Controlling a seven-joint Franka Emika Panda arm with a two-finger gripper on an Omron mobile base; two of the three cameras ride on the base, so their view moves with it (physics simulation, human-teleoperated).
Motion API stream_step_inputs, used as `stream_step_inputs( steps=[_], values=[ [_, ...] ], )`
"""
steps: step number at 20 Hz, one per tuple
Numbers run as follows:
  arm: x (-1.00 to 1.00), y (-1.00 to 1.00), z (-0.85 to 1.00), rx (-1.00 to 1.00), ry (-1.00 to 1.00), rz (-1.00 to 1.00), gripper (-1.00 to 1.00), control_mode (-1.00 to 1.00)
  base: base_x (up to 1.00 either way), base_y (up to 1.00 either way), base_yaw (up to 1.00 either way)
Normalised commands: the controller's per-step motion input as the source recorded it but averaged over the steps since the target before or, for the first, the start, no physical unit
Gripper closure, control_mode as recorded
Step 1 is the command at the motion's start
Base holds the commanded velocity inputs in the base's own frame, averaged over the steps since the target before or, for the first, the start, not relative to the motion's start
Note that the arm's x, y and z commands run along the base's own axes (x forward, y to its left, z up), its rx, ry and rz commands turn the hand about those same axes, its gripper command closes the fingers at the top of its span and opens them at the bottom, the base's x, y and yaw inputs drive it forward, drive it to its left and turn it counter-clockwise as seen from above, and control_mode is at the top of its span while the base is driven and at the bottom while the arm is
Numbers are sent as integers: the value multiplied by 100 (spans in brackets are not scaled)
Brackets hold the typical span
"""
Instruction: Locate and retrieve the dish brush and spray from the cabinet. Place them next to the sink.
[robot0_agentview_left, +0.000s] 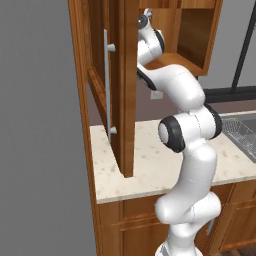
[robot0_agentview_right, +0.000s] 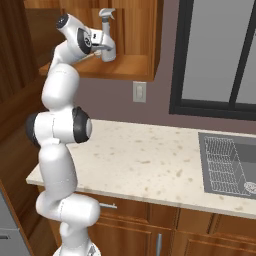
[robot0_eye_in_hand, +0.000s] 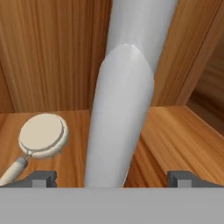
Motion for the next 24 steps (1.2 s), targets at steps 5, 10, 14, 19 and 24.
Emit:
stream_step_inputs(
  steps=[5,10,14,19,24],
  values=[
    [30,0,0,0,0,0,-100,-100,0,0,0],
    [15,-4,-3,0,0,0,-100,-100,0,0,0],
    [7,-11,-8,0,0,-2,-100,-100,0,0,0],
    [1,-11,-10,0,-1,-2,100,-100,0,0,0],
    [0,-6,-7,0,-2,-1,100,-100,0,0,0]
  ],
)
